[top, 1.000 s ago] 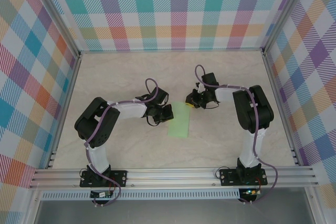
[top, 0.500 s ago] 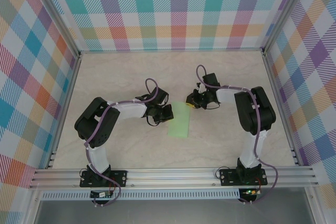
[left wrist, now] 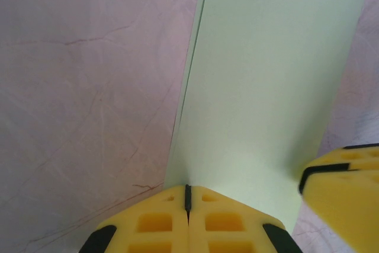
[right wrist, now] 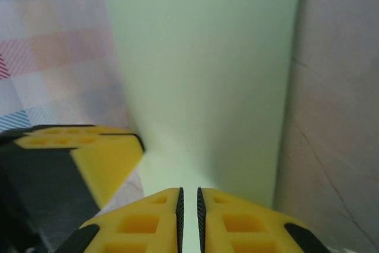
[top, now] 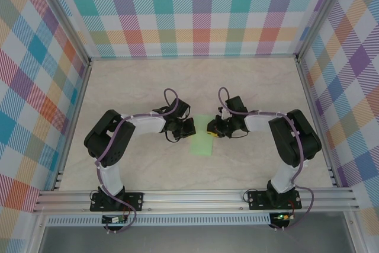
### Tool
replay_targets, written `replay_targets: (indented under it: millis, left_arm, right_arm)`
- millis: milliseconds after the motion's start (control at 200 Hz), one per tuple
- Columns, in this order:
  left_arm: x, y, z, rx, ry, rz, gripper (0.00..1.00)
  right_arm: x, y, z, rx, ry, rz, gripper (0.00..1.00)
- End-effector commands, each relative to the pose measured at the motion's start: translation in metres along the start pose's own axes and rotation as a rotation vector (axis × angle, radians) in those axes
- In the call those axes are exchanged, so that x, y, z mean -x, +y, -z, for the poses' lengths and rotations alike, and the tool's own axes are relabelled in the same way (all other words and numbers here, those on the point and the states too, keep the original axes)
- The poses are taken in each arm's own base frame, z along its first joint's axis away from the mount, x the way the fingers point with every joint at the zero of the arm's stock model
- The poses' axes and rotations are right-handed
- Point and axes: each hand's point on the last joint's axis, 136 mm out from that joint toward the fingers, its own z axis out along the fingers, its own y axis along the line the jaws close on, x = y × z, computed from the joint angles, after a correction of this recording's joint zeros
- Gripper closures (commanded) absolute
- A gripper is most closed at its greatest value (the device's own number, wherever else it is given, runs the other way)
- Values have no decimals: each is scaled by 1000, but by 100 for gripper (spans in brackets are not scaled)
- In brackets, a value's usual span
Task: Fold a paper plane with a square sheet of paper (pick it up from the middle)
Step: Fold the square sheet of paper in half at the center of the table.
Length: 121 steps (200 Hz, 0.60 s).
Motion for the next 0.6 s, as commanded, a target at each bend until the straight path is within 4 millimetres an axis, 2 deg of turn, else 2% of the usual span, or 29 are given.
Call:
replay_targets:
  millis: [0, 80, 140, 230, 340, 435, 525, 600]
  left_arm:
    - [-32, 55, -8, 196, 87, 39, 100]
    - [-32, 54, -9, 191, 90, 39, 100]
    - [-31, 53, -9, 189, 91, 40, 100]
    - [-31, 54, -9, 194, 92, 39, 100]
    - [-31, 54, -9, 196, 91, 36, 100]
    - [-30, 53, -8, 191, 86, 36, 100]
    - [-30, 51, -8, 187, 85, 35, 100]
    - [-31, 51, -7, 186, 87, 33, 100]
  right_arm:
    - [-7, -14, -9, -41, 2, -6, 83]
    - [-11, -33, -12, -100, -6, -25, 83]
    - [-12, -35, -13, -105, 3, -22, 83]
    - [-11, -23, -7, -84, 6, 0, 83]
    - [-13, -1, 12, -46, -15, 53, 83]
    - [-27, 9, 18, 27, 10, 59, 82]
    - [-43, 8, 14, 57, 45, 47, 82]
    - [-56, -1, 8, 33, 62, 42, 83]
